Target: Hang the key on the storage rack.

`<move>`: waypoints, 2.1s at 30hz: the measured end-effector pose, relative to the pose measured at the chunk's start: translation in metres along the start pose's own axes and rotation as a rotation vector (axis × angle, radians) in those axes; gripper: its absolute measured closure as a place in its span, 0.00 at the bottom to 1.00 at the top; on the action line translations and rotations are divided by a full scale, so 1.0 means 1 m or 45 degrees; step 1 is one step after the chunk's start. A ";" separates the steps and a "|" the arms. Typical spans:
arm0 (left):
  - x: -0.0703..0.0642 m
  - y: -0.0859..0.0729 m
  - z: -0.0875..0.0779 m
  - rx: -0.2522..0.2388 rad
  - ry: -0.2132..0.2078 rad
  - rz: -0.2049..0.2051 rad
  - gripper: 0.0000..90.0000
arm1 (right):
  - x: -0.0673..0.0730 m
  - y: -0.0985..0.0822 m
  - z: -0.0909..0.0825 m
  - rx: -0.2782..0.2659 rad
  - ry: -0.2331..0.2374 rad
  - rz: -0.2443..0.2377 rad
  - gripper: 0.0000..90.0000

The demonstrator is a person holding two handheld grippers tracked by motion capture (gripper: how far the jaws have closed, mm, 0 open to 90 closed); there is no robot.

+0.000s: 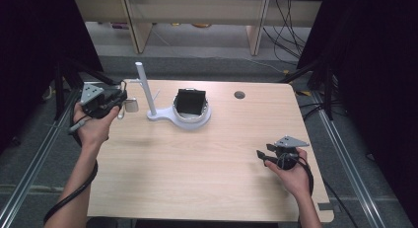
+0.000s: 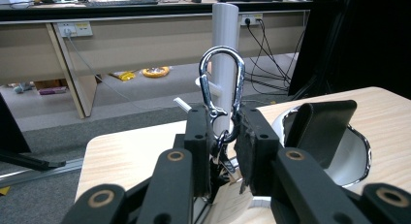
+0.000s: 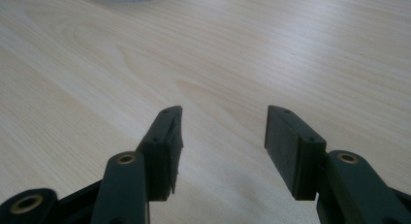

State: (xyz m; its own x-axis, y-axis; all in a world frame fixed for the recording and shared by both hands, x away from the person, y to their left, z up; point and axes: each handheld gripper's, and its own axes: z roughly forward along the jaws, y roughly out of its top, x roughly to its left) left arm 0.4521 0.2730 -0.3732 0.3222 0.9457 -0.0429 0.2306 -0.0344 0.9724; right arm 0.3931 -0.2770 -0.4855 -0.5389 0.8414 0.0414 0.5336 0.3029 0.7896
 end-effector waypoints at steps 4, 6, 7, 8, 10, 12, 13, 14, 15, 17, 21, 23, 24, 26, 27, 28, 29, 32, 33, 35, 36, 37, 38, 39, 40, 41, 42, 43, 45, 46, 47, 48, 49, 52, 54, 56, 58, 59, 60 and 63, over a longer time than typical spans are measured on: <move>0.001 0.004 0.004 0.003 -0.001 -0.005 0.84 | 0.000 0.000 0.000 -0.009 -0.003 -0.002 0.54; 0.002 0.005 0.005 0.006 -0.001 -0.003 0.84 | 0.000 0.000 0.001 -0.008 -0.004 -0.004 0.54; 0.002 0.006 0.006 0.006 -0.002 0.000 0.84 | 0.000 0.000 0.001 -0.008 -0.003 -0.005 0.54; 0.002 0.007 0.008 0.005 0.000 -0.004 0.84 | -0.002 0.000 0.000 -0.007 -0.017 -0.045 0.54; 0.003 0.009 0.009 0.007 0.002 -0.007 0.84 | -0.002 0.000 0.001 -0.013 -0.006 -0.041 0.54; 0.004 0.010 0.012 0.009 0.003 -0.008 0.84 | 0.000 -0.001 0.001 -0.013 0.002 -0.002 0.54; 0.004 0.011 0.013 0.015 0.004 -0.004 0.84 | 0.000 0.000 0.001 -0.008 -0.003 -0.005 0.54; 0.004 0.011 0.014 0.014 0.003 -0.010 0.84 | 0.000 0.000 0.001 -0.008 -0.003 -0.005 0.54; 0.005 0.012 0.016 0.016 0.007 -0.012 0.84 | -0.002 0.000 0.000 -0.011 -0.011 -0.042 0.54; 0.006 0.013 0.018 0.016 0.007 -0.018 0.84 | -0.002 0.000 0.000 -0.011 -0.012 -0.040 0.54; 0.006 0.015 0.020 0.022 0.006 -0.021 0.84 | -0.002 0.000 0.000 -0.009 -0.011 -0.036 0.54; 0.006 0.015 0.021 0.025 0.006 -0.020 0.84 | -0.002 -0.001 0.001 -0.022 -0.009 -0.036 0.54; 0.007 0.015 0.022 0.028 0.005 -0.020 0.84 | -0.002 -0.001 0.002 -0.020 -0.008 -0.038 0.54; 0.007 0.015 0.023 0.030 0.005 -0.020 0.84 | -0.002 -0.001 0.001 -0.014 -0.011 -0.043 0.54; 0.007 0.015 0.023 0.032 0.006 -0.019 0.84 | -0.002 -0.001 0.001 -0.011 -0.008 -0.043 0.54; 0.007 0.014 0.024 0.038 0.004 -0.020 0.84 | -0.002 -0.001 0.001 -0.011 -0.009 -0.043 0.54; 0.007 0.014 0.026 0.045 0.005 -0.020 0.84 | -0.002 -0.001 0.001 -0.013 -0.011 -0.043 0.54; 0.008 0.013 0.028 0.052 0.004 -0.024 0.84 | 0.000 -0.001 0.001 0.003 0.005 -0.002 0.54; 0.008 0.012 0.028 0.052 0.004 -0.027 0.84 | -0.002 -0.001 0.002 -0.008 -0.003 -0.039 0.54; 0.008 0.012 0.030 0.056 0.004 -0.030 0.84 | 0.000 -0.001 0.002 -0.001 0.005 -0.003 0.54; 0.008 0.012 0.030 0.056 0.004 -0.030 0.84 | 0.000 -0.001 0.002 -0.001 0.005 -0.003 0.54; 0.008 0.011 0.031 0.057 0.004 -0.033 0.84 | 0.001 -0.001 0.001 0.005 0.010 0.011 0.54; 0.008 0.011 0.031 0.059 0.004 -0.033 0.84 | 0.001 -0.001 0.001 0.004 0.010 0.010 0.54; 0.008 0.010 0.032 0.063 0.003 -0.032 0.84 | 0.001 -0.001 0.001 0.006 0.010 0.011 0.54; 0.008 0.010 0.033 0.061 0.001 -0.038 0.84 | 0.000 -0.001 0.002 -0.005 0.002 -0.006 0.54; 0.009 0.009 0.034 0.064 0.002 -0.036 0.84 | 0.000 -0.001 0.002 -0.005 0.002 -0.006 0.54; 0.009 0.009 0.034 0.067 0.001 -0.041 0.84 | 0.000 -0.001 0.001 0.000 -0.005 -0.006 0.54; 0.009 0.008 0.035 0.070 0.000 -0.041 0.84 | -0.001 -0.001 0.001 -0.004 -0.008 -0.017 0.54; 0.009 0.007 0.036 0.075 -0.004 -0.044 0.84 | 0.000 -0.001 0.001 -0.002 -0.005 -0.006 0.54; 0.009 0.007 0.036 0.076 -0.005 -0.042 0.84 | 0.000 -0.001 0.001 -0.001 -0.004 -0.005 0.54; 0.009 0.007 0.037 0.078 -0.005 -0.043 0.84 | 0.001 -0.002 0.002 0.003 0.011 0.010 0.54; 0.009 0.006 0.037 0.080 -0.007 -0.045 0.84 | 0.001 -0.002 0.002 0.003 0.011 0.010 0.54; 0.010 0.005 0.038 0.082 -0.008 -0.048 0.84 | 0.000 -0.002 0.002 -0.002 0.003 -0.003 0.54; 0.011 0.005 0.040 0.088 -0.010 -0.053 0.84 | 0.000 -0.001 0.002 -0.003 0.002 -0.010 0.54; 0.011 0.005 0.041 0.091 -0.011 -0.058 0.84 | 0.000 -0.001 0.002 -0.001 0.003 -0.002 0.54; 0.012 0.004 0.041 0.097 -0.013 -0.057 0.84 | -0.002 -0.001 0.002 -0.006 0.001 -0.025 0.54; 0.012 0.003 0.042 0.098 -0.013 -0.062 0.84 | -0.002 -0.001 0.002 -0.001 -0.002 -0.028 0.54; 0.012 0.003 0.042 0.098 -0.013 -0.062 0.84 | -0.002 -0.001 0.002 -0.001 -0.002 -0.028 0.54; 0.012 0.003 0.042 0.101 -0.014 -0.064 0.84 | -0.002 -0.001 0.002 -0.001 -0.002 -0.028 0.54; 0.012 0.000 0.044 0.108 -0.016 -0.068 0.84 | -0.002 -0.001 0.002 -0.001 -0.002 -0.028 0.54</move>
State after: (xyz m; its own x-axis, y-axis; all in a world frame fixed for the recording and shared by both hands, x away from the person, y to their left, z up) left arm 0.4965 0.2703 -0.3836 0.3186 0.9429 -0.0974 0.3245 -0.0119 0.9458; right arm 0.3946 -0.2781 -0.4878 -0.5491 0.8355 0.0232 0.5211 0.3205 0.7910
